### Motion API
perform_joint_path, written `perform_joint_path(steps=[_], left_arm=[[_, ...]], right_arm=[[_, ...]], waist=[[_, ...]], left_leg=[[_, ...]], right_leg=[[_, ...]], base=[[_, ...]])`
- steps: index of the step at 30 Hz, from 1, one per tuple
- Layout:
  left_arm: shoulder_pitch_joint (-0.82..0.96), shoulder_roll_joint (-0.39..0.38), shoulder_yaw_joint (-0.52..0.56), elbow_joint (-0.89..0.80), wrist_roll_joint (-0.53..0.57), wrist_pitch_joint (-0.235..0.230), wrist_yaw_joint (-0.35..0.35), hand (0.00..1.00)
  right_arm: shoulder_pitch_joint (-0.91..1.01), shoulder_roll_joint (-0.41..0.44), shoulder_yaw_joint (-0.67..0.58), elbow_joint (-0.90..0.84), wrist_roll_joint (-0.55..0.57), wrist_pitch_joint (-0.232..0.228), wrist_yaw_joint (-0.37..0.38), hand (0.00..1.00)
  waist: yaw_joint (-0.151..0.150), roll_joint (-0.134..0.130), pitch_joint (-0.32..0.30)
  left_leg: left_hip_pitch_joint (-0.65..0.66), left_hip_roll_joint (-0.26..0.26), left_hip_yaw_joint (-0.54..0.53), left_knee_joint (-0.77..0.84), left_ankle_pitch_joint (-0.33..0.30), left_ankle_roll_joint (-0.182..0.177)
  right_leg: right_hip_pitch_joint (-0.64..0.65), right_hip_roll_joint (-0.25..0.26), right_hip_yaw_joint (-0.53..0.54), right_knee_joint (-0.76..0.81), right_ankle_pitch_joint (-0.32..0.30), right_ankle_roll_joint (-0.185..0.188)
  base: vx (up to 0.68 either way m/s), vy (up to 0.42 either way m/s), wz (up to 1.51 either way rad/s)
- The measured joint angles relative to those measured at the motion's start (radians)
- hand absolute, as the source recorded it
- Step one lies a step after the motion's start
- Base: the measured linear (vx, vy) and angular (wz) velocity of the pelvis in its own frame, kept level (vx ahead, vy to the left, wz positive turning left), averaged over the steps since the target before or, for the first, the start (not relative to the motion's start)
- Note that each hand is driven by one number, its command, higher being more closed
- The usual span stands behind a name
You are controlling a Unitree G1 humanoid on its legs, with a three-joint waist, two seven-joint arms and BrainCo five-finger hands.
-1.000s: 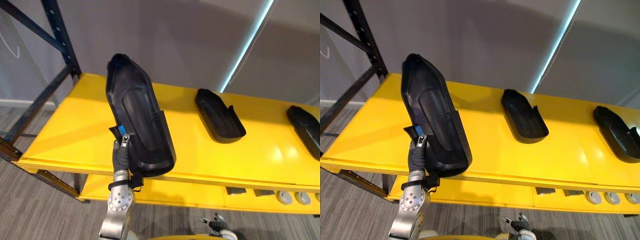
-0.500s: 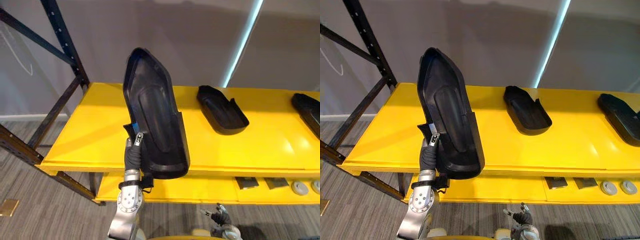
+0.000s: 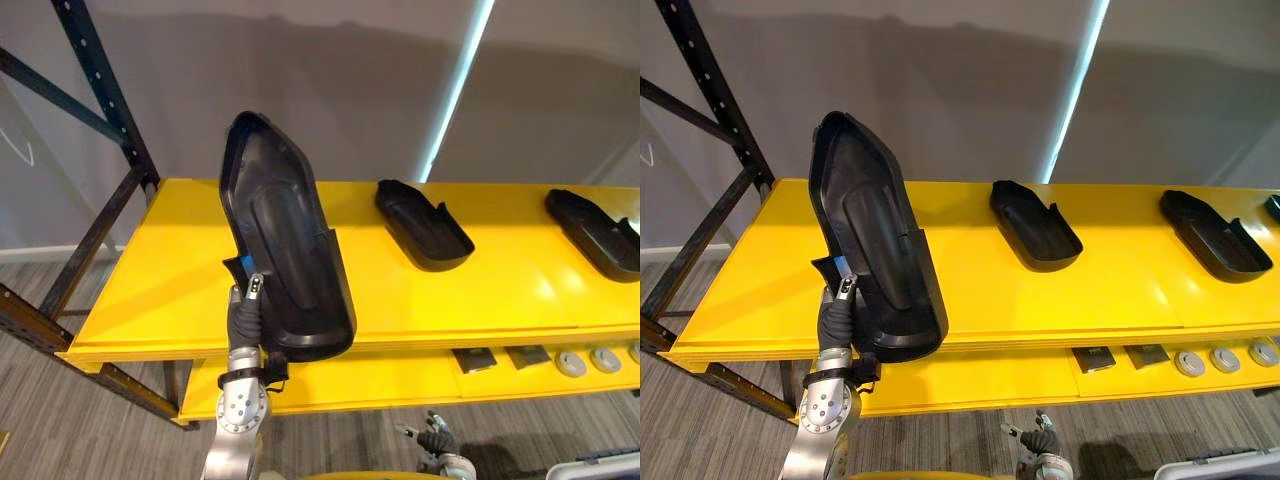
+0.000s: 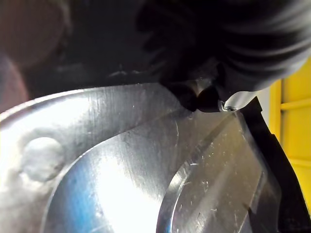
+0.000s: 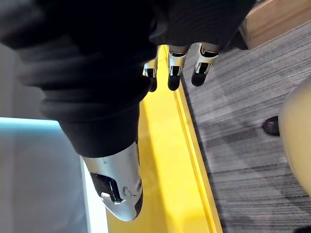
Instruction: Walk over and take plastic housings, then place them on the shelf
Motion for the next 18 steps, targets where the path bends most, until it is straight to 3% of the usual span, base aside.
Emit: perform_joint_path(steps=[5,9,18], left_arm=[[-0.013,0.007,0.031,0.001,0.025,0.017,-0.001,1.00],[-0.084,0.060,0.105,0.035,0.060,0.045,0.004,1.00],[-0.294,0.197,0.260,0.320,0.095,0.108,0.032,1.00]], right_arm=[[0.037,-0.012,0.011,0.009,-0.015,0.004,0.002,0.00],[0.045,-0.018,0.028,0.013,-0.031,0.004,0.007,0.00],[0.017,-0.046,0.039,0.042,-0.062,0.007,0.048,0.00]], waist=[[0.001,-0.007,-0.026],[0.000,-0.007,-0.032],[-0.006,0.010,-0.032]], left_leg=[[0.011,-0.004,0.005,-0.046,0.014,-0.004],[0.027,-0.014,0.006,-0.086,0.046,-0.010],[0.070,-0.037,0.011,-0.195,0.108,-0.013]], right_leg=[[0.021,0.004,0.000,-0.071,0.037,0.000],[0.026,0.005,0.000,-0.102,0.062,-0.001],[0.033,0.008,0.006,-0.152,0.089,0.001]], base=[[-0.10,-0.002,-0.01],[0.00,0.000,0.00],[0.00,-0.004,-0.02]])
